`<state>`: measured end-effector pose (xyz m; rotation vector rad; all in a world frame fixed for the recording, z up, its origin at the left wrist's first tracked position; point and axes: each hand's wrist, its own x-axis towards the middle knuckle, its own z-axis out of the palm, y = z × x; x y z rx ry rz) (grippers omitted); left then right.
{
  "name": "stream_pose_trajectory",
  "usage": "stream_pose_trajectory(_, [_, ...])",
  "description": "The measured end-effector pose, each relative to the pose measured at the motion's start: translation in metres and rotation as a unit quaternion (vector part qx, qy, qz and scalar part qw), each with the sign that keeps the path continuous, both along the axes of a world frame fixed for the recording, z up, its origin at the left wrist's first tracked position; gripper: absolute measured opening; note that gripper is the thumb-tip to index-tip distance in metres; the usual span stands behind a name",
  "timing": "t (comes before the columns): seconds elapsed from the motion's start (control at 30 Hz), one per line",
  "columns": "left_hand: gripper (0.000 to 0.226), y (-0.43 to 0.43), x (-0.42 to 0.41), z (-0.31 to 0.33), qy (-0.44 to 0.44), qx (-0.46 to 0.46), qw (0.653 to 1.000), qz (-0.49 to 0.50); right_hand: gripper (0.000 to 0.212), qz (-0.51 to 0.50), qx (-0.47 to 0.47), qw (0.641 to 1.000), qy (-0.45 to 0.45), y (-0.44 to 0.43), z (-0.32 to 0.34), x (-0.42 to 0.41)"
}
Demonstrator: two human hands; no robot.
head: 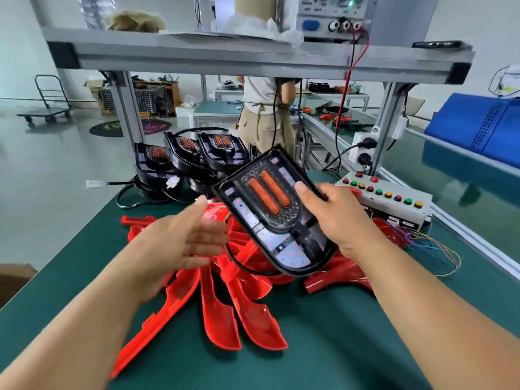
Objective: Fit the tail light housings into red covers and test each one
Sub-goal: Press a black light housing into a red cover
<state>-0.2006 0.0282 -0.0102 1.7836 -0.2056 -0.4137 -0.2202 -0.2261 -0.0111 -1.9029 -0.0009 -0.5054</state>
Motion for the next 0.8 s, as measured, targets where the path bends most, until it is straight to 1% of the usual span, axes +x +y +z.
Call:
stream_pose_trajectory(0.03, [0.057, 0.008, -0.009, -0.002, -0.094, 0.079, 0.992, 0.027, 0.036, -0.014, 0.008, 1.0, 0.001, -0.004, -0.001, 0.001])
stream_pose_trajectory(0.07, [0.054, 0.016, -0.018, -0.007, -0.187, 0.163, 0.969, -0.003, 0.038, -0.021, 0.009, 1.0, 0.004, -0.008, -0.002, 0.001])
stream_pose_trajectory(0.1, [0.056, 0.022, -0.029, -0.016, -0.246, 0.253, 0.934, -0.065, 0.038, -0.021, 0.003, 1.0, 0.008, -0.01, -0.003, 0.002])
stream_pose_trajectory(0.13, [0.066, 0.025, -0.039, -0.028, -0.257, 0.329, 0.901, -0.117, 0.038, -0.017, -0.004, 1.0, 0.011, -0.011, -0.005, 0.002])
stream_pose_trajectory(0.17, [0.076, 0.027, -0.045, -0.042, -0.25, 0.382, 0.877, -0.151, 0.04, -0.013, -0.012, 1.0, 0.013, -0.011, -0.006, 0.003])
stream_pose_trajectory(0.23, [0.092, 0.019, -0.048, -0.065, -0.263, 0.439, 0.839, -0.185, 0.037, -0.006, -0.027, 0.999, 0.018, -0.009, -0.008, 0.005])
stream_pose_trajectory(0.3, [0.095, 0.01, -0.044, -0.076, -0.298, 0.462, 0.812, -0.196, 0.032, 0.006, -0.037, 0.999, 0.022, -0.006, -0.009, 0.006])
stream_pose_trajectory(0.37, [0.09, 0.005, -0.036, -0.078, -0.324, 0.469, 0.799, -0.191, 0.031, 0.016, -0.022, 0.999, 0.022, -0.005, -0.009, 0.008])
stream_pose_trajectory(0.5, [0.084, -0.006, -0.016, -0.073, -0.344, 0.483, 0.78, -0.202, 0.026, 0.03, 0.021, 0.999, 0.012, -0.009, -0.004, 0.01])
stream_pose_trajectory(0.6, [0.081, -0.012, -0.003, -0.076, -0.343, 0.479, 0.787, -0.184, 0.029, 0.029, 0.016, 0.999, 0.009, -0.014, 0.0, 0.009])
stream_pose_trajectory(0.63, [0.08, -0.014, 0.0, -0.078, -0.347, 0.474, 0.791, -0.169, 0.032, 0.027, 0.009, 1.0, 0.013, -0.016, 0.001, 0.009])
stream_pose_trajectory(0.7, [0.079, -0.02, 0.005, -0.078, -0.355, 0.482, 0.79, -0.136, 0.039, 0.039, -0.002, 0.999, 0.029, -0.019, 0.002, 0.008])
stream_pose_trajectory(0.77, [0.092, -0.027, 0.007, -0.074, -0.342, 0.495, 0.793, -0.095, 0.042, 0.095, 0.0, 0.994, 0.06, -0.02, 0.003, 0.007])
stream_pose_trajectory(0.8, [0.099, -0.032, 0.009, -0.072, -0.337, 0.506, 0.79, -0.081, 0.04, 0.134, 0.001, 0.988, 0.081, -0.02, 0.003, 0.006])
